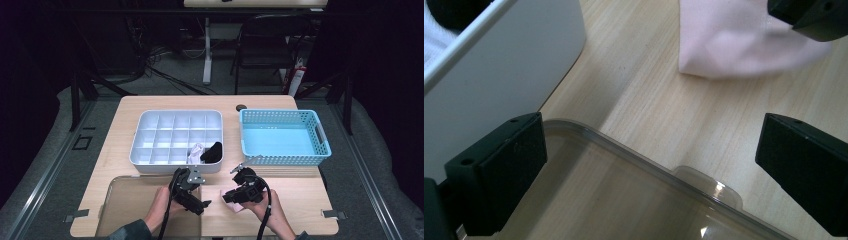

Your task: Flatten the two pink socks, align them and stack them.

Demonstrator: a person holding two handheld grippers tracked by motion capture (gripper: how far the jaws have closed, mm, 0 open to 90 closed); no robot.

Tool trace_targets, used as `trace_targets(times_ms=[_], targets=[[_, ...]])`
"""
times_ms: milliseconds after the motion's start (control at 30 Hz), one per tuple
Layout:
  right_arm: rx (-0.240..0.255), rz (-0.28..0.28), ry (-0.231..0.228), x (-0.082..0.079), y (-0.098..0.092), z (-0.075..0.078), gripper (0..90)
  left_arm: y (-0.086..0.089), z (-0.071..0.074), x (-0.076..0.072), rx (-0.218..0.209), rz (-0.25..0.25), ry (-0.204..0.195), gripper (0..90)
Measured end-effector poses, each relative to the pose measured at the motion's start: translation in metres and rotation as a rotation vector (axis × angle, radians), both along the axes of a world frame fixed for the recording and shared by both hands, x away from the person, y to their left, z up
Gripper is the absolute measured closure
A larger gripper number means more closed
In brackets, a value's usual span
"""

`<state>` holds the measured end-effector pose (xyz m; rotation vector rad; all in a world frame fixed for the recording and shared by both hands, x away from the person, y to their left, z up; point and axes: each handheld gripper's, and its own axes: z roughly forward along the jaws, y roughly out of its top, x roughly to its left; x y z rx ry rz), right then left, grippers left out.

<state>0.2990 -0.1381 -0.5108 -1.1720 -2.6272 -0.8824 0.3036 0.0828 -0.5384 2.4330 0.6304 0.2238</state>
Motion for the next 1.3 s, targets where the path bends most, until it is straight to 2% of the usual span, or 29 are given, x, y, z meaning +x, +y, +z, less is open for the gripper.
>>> trace_targets(times_ms=[100, 167, 233, 433, 533, 600, 667, 733, 867, 967, 1033, 1200, 1300], targets=[[0.031, 0.004, 0.003, -0.003, 0.001, 0.004, 73.6, -0.001, -0.001, -0.001, 0.004, -0.002, 0.006, 0.2], [-0.001, 0.0, -0.02, -0.003, -0.002, 0.006, 71.4, -0.002, -0.001, -0.002, 0.007, -0.006, 0.011, 0.3], [0.004, -0.024, -0.032, -0.001, -0.008, 0.007, 70.0, -0.005, -0.002, -0.003, 0.014, -0.01, 0.016, 0.6], [-0.032, -0.142, -0.074, 0.009, -0.038, 0.008, 67.2, -0.016, -0.002, -0.01, 0.014, -0.038, 0.035, 4.9], [-0.069, -0.209, -0.097, 0.013, -0.054, 0.006, 66.8, -0.022, -0.002, -0.013, 0.016, -0.056, 0.051, 9.3], [-0.07, -0.252, -0.107, 0.016, -0.065, 0.004, 66.4, -0.027, -0.003, -0.015, 0.019, -0.07, 0.066, 14.3], [-0.095, -0.292, -0.117, 0.018, -0.074, 0.003, 64.9, -0.031, -0.005, -0.016, 0.026, -0.068, 0.075, 16.3], [-0.114, -0.316, -0.115, 0.02, -0.083, 0.0, 62.6, -0.034, -0.007, -0.017, 0.028, -0.067, 0.08, 22.0], [-0.111, -0.352, -0.07, 0.024, -0.097, -0.008, 56.7, -0.04, -0.008, -0.019, 0.046, -0.066, 0.085, 27.5], [-0.109, -0.358, -0.03, 0.028, -0.097, -0.018, 54.0, -0.045, -0.011, -0.02, 0.071, -0.059, 0.09, 35.5], [-0.13, -0.337, 0.018, 0.031, -0.098, -0.024, 54.6, -0.046, -0.013, -0.019, 0.082, -0.056, 0.095, 39.1], [-0.138, -0.329, 0.065, 0.034, -0.098, -0.034, 58.3, -0.048, -0.017, -0.018, 0.122, -0.06, 0.105, 51.6], [-0.15, -0.326, 0.085, 0.035, -0.096, -0.037, 60.8, -0.048, -0.018, -0.018, 0.125, -0.068, 0.108, 57.9]])
